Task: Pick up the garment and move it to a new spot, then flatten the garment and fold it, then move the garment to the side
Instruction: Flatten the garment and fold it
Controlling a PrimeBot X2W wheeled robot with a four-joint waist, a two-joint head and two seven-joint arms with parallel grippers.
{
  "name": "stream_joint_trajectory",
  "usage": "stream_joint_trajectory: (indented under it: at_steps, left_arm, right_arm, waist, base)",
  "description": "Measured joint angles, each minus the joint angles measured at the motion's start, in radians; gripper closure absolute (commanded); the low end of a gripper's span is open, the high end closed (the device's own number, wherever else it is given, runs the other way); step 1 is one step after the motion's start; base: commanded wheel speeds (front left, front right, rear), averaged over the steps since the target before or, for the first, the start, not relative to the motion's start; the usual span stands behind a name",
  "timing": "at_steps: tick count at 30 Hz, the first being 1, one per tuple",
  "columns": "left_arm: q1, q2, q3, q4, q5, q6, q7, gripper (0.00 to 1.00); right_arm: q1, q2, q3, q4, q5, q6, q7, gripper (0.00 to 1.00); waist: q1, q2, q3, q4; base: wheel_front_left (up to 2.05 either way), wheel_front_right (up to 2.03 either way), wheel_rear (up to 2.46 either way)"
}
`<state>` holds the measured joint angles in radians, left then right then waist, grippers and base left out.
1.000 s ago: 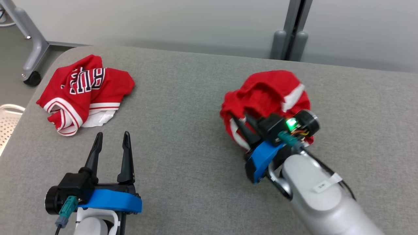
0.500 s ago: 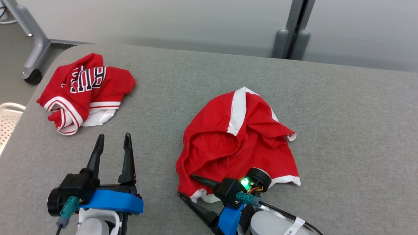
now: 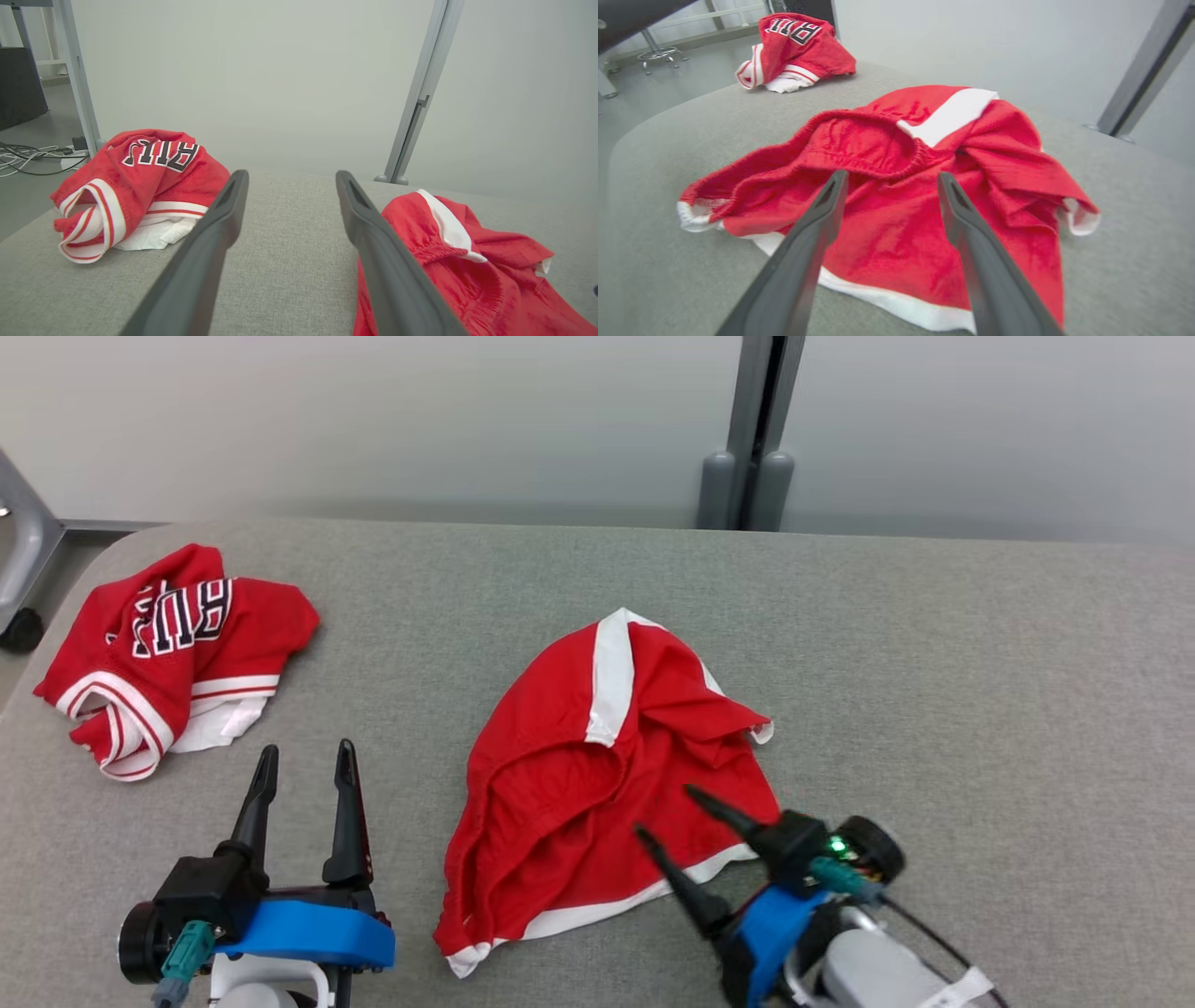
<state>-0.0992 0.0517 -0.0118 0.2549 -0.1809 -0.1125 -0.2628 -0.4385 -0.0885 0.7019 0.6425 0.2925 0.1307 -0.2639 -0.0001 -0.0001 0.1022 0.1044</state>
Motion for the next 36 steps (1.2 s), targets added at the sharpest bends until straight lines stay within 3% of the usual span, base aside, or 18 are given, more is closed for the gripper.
stream_joint_trajectory:
  at_steps: [4, 12, 27, 28, 29, 30, 31, 36]
  left_arm:
    - [0.012, 0.000, 0.005, -0.002, 0.007, -0.002, 0.000, 0.00]
    - [0.012, -0.001, 0.001, -0.005, 0.014, -0.003, 0.000, 0.00]
    - [-0.005, 0.000, 0.000, -0.007, 0.015, -0.007, 0.000, 0.00]
    - [-0.005, 0.000, 0.000, -0.006, 0.015, -0.007, 0.000, 0.00]
    - [-0.005, 0.000, -0.002, -0.006, 0.015, -0.007, 0.000, 0.00]
    - [-0.006, -0.001, -0.003, -0.005, 0.015, -0.007, 0.000, 0.00]
    - [-0.006, -0.001, -0.003, -0.004, 0.015, -0.007, 0.000, 0.00]
    - [-0.004, 0.000, 0.005, -0.001, 0.016, -0.007, 0.000, 0.00]
  right_arm:
    - [0.036, -0.050, -0.161, -0.027, -0.052, 0.000, 0.000, 0.00]
    - [0.056, -0.046, -0.345, 0.025, -0.136, 0.000, 0.000, 0.00]
    - [0.051, 0.020, -0.350, 0.253, -0.134, 0.000, -0.002, 0.00]
    - [0.048, 0.022, -0.346, 0.261, -0.129, 0.000, -0.003, 0.10]
    - [0.044, 0.024, -0.340, 0.269, -0.121, 0.000, -0.003, 0.31]
    - [0.038, 0.023, -0.329, 0.272, -0.117, -0.001, -0.005, 0.93]
    - [0.033, 0.025, -0.318, 0.272, -0.111, -0.001, -0.005, 1.00]
    - [0.033, 0.036, -0.316, 0.237, -0.087, 0.000, 0.000, 1.00]
  waist:
    - [0.0000, 0.0000, -0.008, -0.015]
    - [0.0000, 0.0000, 0.004, -0.009]
    - [0.0001, 0.0002, 0.041, 0.023]
    - [0.0000, 0.0002, 0.042, 0.023]
    - [0.0001, 0.0002, 0.042, 0.024]
    - [0.0000, 0.0001, 0.042, 0.025]
    - [0.0000, 0.0002, 0.042, 0.024]
    - [0.0001, 0.0003, 0.032, 0.010]
  base:
    - [0.00, 0.00, 0.00]
    - [0.00, 0.00, 0.00]
    - [0.00, 0.00, 0.00]
    - [0.00, 0.00, 0.00]
    - [0.00, 0.00, 0.00]
    - [0.00, 0.00, 0.00]
    - [0.00, 0.00, 0.00]
    - [0.00, 0.00, 0.00]
